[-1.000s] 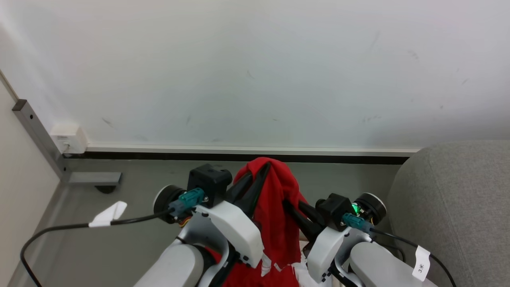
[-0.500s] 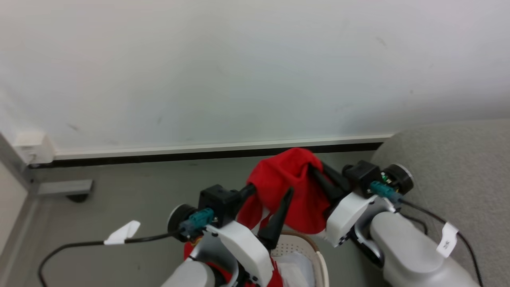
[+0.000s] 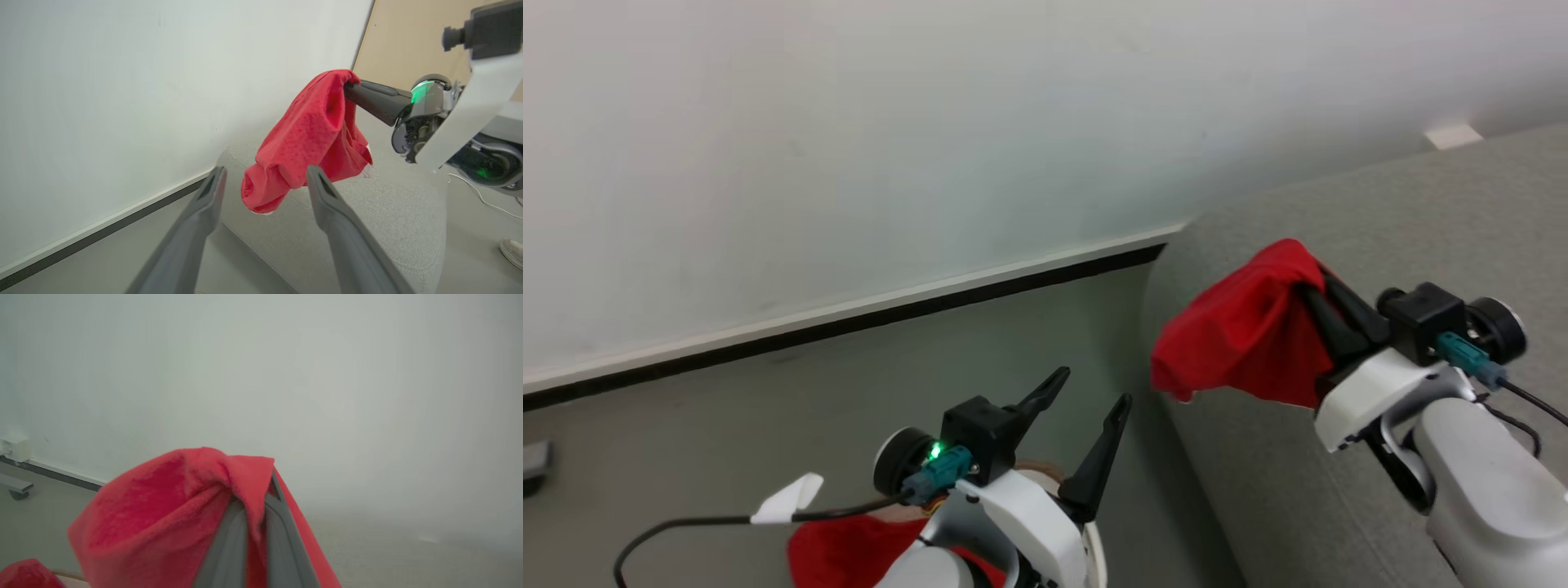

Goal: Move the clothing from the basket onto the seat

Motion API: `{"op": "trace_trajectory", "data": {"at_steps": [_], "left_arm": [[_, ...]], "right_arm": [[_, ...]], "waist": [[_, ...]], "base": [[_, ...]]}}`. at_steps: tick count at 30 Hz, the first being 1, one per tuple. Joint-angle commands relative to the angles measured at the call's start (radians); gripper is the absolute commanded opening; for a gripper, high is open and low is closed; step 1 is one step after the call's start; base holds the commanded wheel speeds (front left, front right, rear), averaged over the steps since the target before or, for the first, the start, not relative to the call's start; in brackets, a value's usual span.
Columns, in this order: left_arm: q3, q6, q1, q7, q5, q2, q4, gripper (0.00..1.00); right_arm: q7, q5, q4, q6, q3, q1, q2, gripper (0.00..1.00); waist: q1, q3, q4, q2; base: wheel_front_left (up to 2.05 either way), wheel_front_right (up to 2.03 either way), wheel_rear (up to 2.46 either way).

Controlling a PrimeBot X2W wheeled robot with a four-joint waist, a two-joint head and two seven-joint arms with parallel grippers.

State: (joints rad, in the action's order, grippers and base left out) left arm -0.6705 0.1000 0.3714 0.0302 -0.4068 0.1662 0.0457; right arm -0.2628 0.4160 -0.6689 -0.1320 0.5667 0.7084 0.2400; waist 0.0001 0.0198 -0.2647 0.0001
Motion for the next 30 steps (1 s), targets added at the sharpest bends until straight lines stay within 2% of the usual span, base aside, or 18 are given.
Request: {"op": "trace_trajectory", "data": {"at_steps": [1,7,13,18,22,30], "left_arm": [[0.000,0.001,-0.001,-0.008,0.001,0.003,0.000,1.00],[-0.016,-0.005,0.010,-0.011,0.006,-0.004,-0.003,1.00],[-0.034,-0.012,0.039,-0.005,0.021,-0.008,-0.011,1.00],[-0.047,-0.027,0.104,0.010,0.056,0.003,-0.024,1.00],[-0.058,-0.049,0.187,0.030,0.086,0.009,-0.040,1.00],[-0.054,-0.077,0.347,0.022,0.143,0.010,-0.067,1.00]], "right_arm": [[-0.003,-0.012,0.016,0.002,-0.014,-0.026,0.018,0.00],[0.000,-0.021,0.061,0.002,-0.053,-0.076,0.062,0.00],[0.010,-0.022,0.115,0.002,-0.104,-0.101,0.080,0.00],[0.014,-0.030,0.143,0.002,-0.201,-0.068,0.084,0.00],[0.022,-0.057,0.128,0.002,-0.304,0.004,0.102,0.00],[0.047,-0.139,0.041,0.002,-0.501,0.278,0.176,0.00]], "waist": [[-0.0001,0.020,-0.073,-0.0001],[-0.0001,0.039,-0.137,-0.0001],[-0.0001,0.089,-0.144,-0.0001],[-0.0001,0.204,-0.108,-0.0001],[-0.0001,0.338,-0.058,-0.0001],[-0.0001,0.598,0.042,-0.0001]], "base": [[0.00,0.00,0.00],[0.00,0.00,0.00],[0.00,0.00,0.00],[0.00,0.00,0.00],[0.00,0.00,0.00],[0.00,0.00,0.00]]}}
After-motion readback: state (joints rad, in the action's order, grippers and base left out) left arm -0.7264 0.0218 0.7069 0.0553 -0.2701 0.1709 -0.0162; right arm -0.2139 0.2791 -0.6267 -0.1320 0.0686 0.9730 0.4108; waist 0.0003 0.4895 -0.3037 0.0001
